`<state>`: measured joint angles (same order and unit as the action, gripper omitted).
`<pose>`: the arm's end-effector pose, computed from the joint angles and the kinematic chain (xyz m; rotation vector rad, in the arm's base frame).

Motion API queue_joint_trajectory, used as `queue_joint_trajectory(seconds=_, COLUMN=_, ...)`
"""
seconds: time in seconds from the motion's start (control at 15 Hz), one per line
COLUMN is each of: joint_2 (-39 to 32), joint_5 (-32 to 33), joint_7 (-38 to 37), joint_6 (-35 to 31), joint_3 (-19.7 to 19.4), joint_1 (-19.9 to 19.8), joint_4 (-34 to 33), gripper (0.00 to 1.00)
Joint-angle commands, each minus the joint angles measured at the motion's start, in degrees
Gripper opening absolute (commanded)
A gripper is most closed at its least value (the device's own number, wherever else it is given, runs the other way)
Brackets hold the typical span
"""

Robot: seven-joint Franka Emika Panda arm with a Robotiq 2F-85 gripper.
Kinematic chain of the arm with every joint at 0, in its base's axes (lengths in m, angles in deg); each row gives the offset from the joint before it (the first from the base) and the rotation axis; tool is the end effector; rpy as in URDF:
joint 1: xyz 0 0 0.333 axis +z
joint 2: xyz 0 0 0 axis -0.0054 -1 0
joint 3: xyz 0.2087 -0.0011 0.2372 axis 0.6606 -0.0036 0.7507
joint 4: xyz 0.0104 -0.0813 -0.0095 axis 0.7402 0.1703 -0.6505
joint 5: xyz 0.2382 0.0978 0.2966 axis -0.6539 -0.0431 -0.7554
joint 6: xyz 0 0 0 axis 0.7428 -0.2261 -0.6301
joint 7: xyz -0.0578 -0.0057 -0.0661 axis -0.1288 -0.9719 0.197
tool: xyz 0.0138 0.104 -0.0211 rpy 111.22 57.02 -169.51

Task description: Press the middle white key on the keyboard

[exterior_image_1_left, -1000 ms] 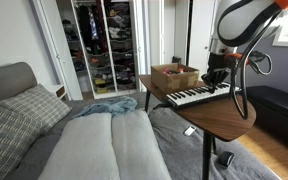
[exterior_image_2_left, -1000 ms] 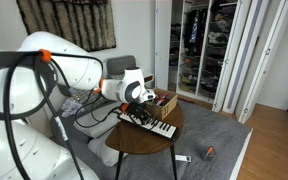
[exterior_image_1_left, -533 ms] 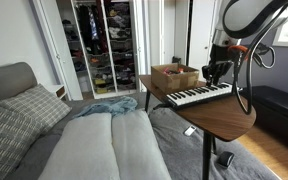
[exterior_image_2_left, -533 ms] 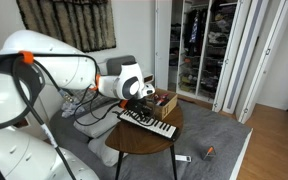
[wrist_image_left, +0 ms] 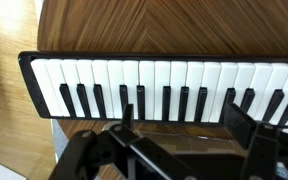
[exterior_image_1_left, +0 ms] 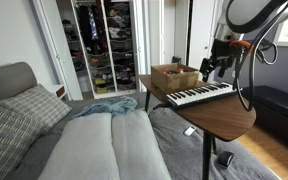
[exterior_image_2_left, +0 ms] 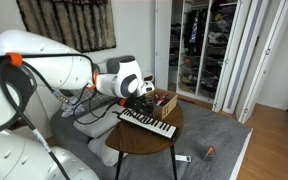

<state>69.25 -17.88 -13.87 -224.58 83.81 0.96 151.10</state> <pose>0.4100 0.0318 0.4470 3.0339 0.0631 0.4184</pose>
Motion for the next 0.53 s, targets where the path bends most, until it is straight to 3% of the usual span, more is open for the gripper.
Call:
queue_joint_trajectory(seconds=0.0, joint_2=2.48, joint_5=1.55, joint_7=-1.73, joint_6=0.73, joint_3=1.11, joint_1=-0.99, joint_4=1.12, gripper=1.0)
queue_joint_trajectory(seconds=0.47, joint_2=3.81, joint_5=1.76, joint_7=-4.0, joint_6=2.33, joint_3=2.24, joint_1=-1.68, joint_4=1.0, gripper=1.0)
